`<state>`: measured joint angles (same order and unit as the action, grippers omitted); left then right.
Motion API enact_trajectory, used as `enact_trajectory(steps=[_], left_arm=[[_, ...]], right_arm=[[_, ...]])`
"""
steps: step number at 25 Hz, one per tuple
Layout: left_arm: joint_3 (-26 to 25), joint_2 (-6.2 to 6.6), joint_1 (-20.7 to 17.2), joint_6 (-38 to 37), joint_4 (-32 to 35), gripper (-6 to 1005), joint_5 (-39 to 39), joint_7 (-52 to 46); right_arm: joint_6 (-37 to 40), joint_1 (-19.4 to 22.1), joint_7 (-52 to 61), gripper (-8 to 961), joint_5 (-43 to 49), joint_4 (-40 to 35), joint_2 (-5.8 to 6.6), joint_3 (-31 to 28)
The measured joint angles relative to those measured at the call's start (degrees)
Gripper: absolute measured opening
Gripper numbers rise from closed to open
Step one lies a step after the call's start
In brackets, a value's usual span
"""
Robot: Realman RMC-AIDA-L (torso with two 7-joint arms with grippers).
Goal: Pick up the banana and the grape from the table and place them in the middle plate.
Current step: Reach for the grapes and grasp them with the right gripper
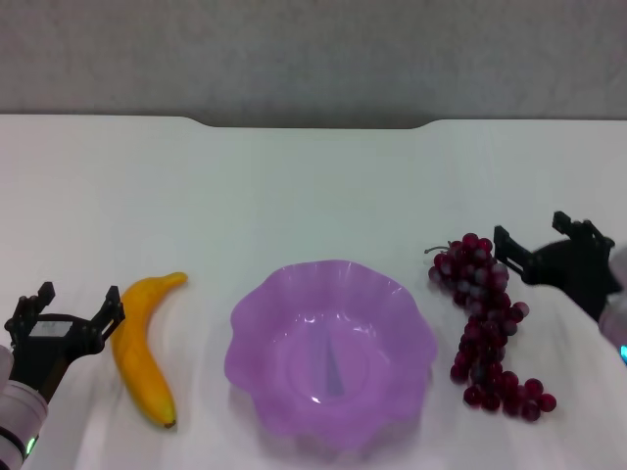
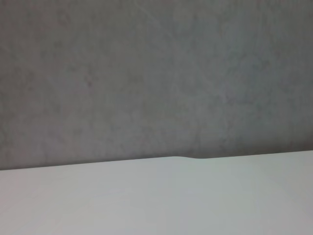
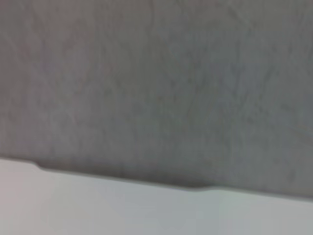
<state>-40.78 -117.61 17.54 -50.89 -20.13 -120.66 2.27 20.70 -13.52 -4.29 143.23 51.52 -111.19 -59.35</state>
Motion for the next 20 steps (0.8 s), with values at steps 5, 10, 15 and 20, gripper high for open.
enact_trajectory(steps=[5,10,15,20], left_arm=[[0.0,0.02,0.0,0.0,0.09,891,0.0,-0.09],[0.23,0.02,0.05,0.09,0.1,891,-0.01,-0.16],[0.19,0.02,0.0,0.54,0.07,890,-0.02,-0.17],[0.3,0.02,0.01,0.71,-0.03,891,-0.02,-0.17]], right_arm=[[-28.22,0.17,-0.02,865,8.06,10.95,-2.58,-12.55],[-42.38,-3.0,0.37,862,10.56,14.6,-3.63,-15.62],[-44.41,-4.04,1.59,859,8.98,15.13,-3.74,-15.62],[-45.17,-5.69,1.7,854,7.6,12.91,-3.76,-15.08]])
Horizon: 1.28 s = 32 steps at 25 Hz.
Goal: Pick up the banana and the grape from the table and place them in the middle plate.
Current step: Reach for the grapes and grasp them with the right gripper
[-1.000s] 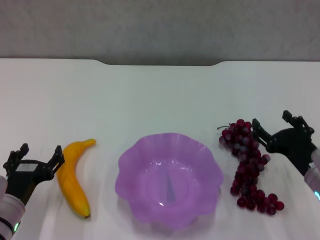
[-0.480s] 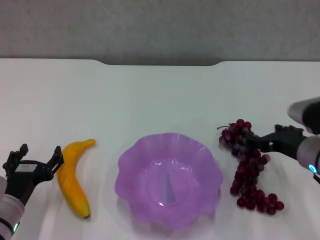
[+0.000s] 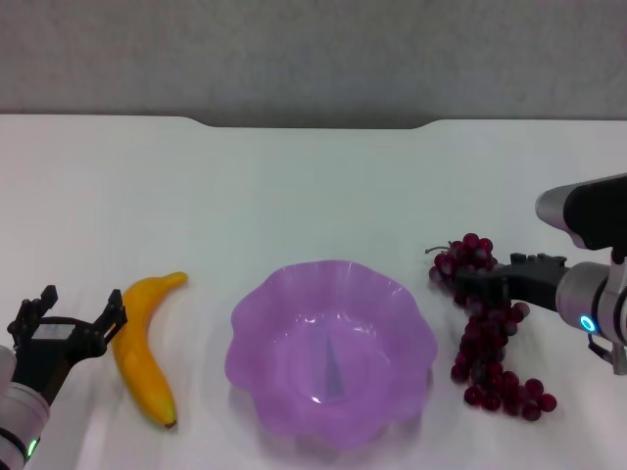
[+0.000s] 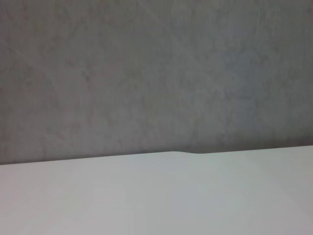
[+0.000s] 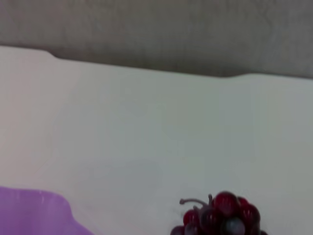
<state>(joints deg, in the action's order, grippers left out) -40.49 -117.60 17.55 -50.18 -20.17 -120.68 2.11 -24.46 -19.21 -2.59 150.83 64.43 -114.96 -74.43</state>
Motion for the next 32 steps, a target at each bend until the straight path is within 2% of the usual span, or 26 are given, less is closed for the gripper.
enact_trajectory(steps=[6,14,20,25,32], left_arm=[[0.09,0.0,0.04,0.08,0.1,891,0.0,-0.05],[0.05,-0.07,0.09,0.09,-0.14,890,0.0,-0.08],[0.16,-0.09,0.2,0.09,-0.24,891,0.0,-0.09],[0.13,-0.09,0.17,0.09,-0.27,891,-0.01,-0.09],[0.15,-0.09,0.25,0.05,-0.36,890,0.01,-0.09]], right_arm=[[0.41,-2.12,0.3,847,-1.43,-5.72,0.02,-0.31],[6.0,-2.57,0.36,839,-3.31,-9.42,-0.27,3.7],[7.76,-2.74,0.4,833,-3.75,-11.94,-0.27,3.94],[10.75,-3.29,0.47,827,-4.07,-14.87,-0.27,4.02],[17.57,-5.77,0.41,820,-7.96,-21.57,-0.23,7.73]])
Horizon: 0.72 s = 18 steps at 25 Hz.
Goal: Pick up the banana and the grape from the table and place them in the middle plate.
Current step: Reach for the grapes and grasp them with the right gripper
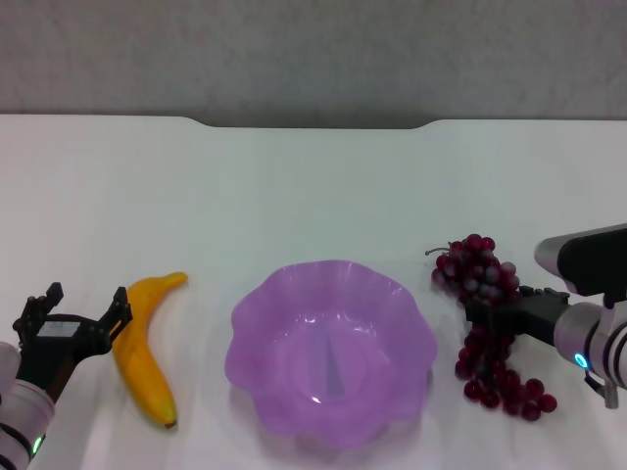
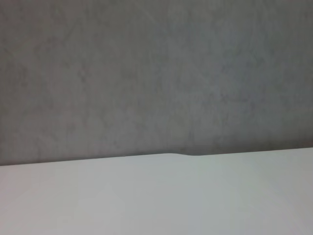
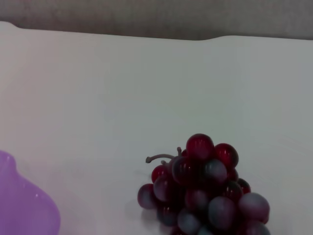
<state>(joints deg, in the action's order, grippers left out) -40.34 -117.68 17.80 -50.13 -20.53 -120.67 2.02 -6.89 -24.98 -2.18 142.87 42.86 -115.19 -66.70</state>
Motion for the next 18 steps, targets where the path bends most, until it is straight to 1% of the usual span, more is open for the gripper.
enact_trajectory(steps=[4,8,18], left_arm=[[-0.01,0.0,0.1,-0.09,-0.04,891,0.0,0.0],[0.0,0.0,0.17,-0.12,-0.04,891,-0.08,0.0],[-0.25,0.03,-0.06,-0.09,-0.02,890,-0.08,0.12]], right_arm=[[1.34,-0.91,0.11,816,-0.24,-1.4,-0.05,1.33],[3.08,-0.89,0.11,812,-0.56,-1.54,-0.11,2.48],[4.67,-0.51,-0.36,801,-0.37,-1.86,-0.04,4.53]])
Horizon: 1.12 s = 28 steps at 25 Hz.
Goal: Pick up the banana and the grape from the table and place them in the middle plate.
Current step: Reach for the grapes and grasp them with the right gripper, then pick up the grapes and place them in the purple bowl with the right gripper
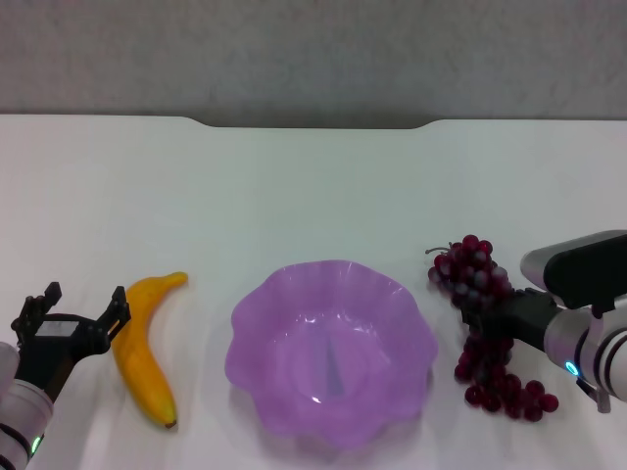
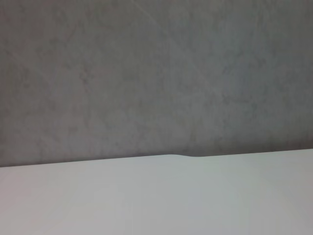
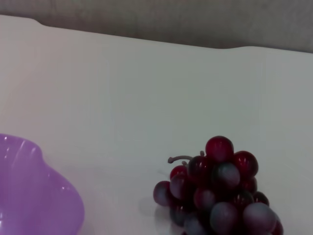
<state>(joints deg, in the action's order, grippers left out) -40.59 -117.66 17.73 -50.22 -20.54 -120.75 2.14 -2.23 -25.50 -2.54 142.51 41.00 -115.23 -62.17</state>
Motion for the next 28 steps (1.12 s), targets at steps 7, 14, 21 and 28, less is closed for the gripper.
enact_trajectory(steps=[7,14,21,28], left_arm=[[-0.08,0.04,-0.13,0.06,0.0,890,0.05,0.09],[-0.17,0.03,-0.07,-0.06,-0.02,891,0.12,0.04],[-0.25,0.18,-0.37,-0.3,0.01,891,0.17,-0.1],[-0.3,0.11,-0.41,-0.38,-0.02,890,0.17,-0.12]], right_arm=[[1.28,0.29,-0.04,588,0.06,-1.28,0.09,0.11],[5.09,0.47,-0.08,544,0.04,-2.79,0.01,1.68],[6.58,1.29,0.08,504,-0.24,-2.83,0.01,1.92],[6.62,1.22,0.29,439,-0.31,-2.93,-0.02,1.93]])
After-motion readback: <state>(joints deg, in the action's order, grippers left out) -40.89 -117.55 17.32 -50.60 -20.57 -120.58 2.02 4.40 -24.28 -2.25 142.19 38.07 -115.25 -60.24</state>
